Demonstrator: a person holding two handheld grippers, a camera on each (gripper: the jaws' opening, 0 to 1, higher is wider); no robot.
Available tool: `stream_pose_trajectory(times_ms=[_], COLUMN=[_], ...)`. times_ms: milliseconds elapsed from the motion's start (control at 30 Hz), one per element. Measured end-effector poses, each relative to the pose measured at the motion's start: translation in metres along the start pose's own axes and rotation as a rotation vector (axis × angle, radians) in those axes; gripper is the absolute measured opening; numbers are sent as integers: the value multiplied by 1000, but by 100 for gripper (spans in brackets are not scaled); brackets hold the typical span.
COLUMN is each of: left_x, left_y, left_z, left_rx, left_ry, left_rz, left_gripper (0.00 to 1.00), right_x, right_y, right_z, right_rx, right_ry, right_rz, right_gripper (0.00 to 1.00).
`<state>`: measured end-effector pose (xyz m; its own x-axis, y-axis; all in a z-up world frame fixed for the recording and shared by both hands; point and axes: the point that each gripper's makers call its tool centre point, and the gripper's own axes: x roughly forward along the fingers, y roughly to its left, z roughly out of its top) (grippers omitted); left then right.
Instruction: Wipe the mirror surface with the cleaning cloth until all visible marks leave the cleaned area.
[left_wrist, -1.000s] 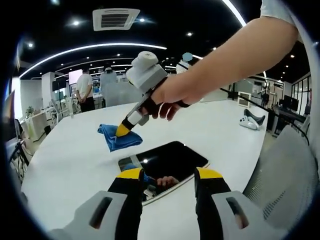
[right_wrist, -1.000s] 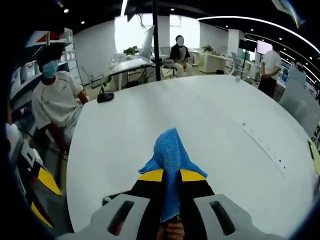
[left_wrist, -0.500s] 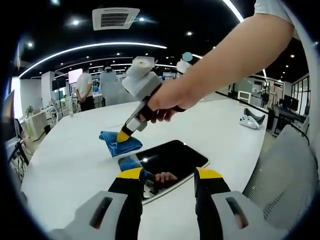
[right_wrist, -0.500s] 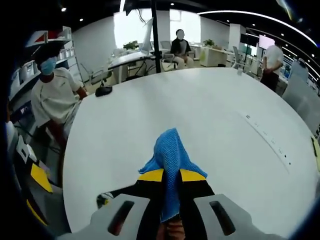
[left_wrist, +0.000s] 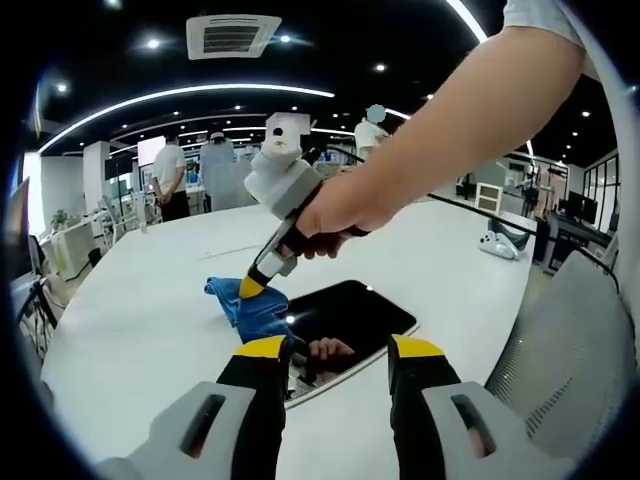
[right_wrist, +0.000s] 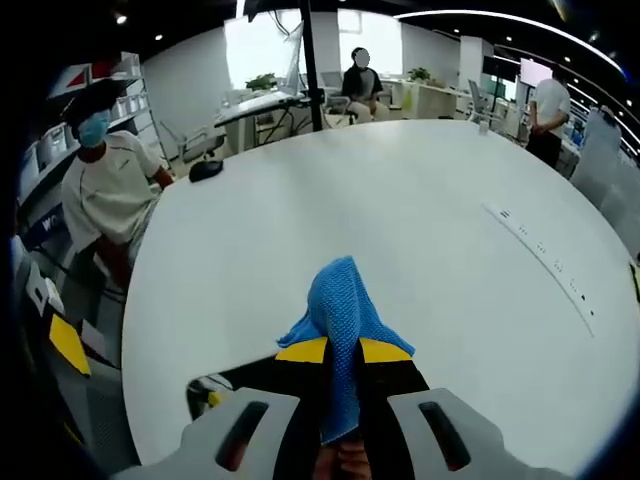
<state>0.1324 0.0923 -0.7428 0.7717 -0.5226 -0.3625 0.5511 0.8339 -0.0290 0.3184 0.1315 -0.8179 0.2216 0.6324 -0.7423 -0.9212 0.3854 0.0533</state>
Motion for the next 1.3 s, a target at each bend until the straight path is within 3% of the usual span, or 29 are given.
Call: stream_pose_trajectory(times_ms=[667,1300], left_x=[3,3], left_y=[-1,-2], left_z=[-5,-8], left_rx=[-4,-3], left_ry=[10,23], left_rz=[-6,-10], left_gripper=[38,37], right_x=[21,26], right_y=[5,1], right_z=[-16,-17], right_rx=[3,40], right_ry=[40,-19], right_rz=[11,-35], right_gripper=[6,4])
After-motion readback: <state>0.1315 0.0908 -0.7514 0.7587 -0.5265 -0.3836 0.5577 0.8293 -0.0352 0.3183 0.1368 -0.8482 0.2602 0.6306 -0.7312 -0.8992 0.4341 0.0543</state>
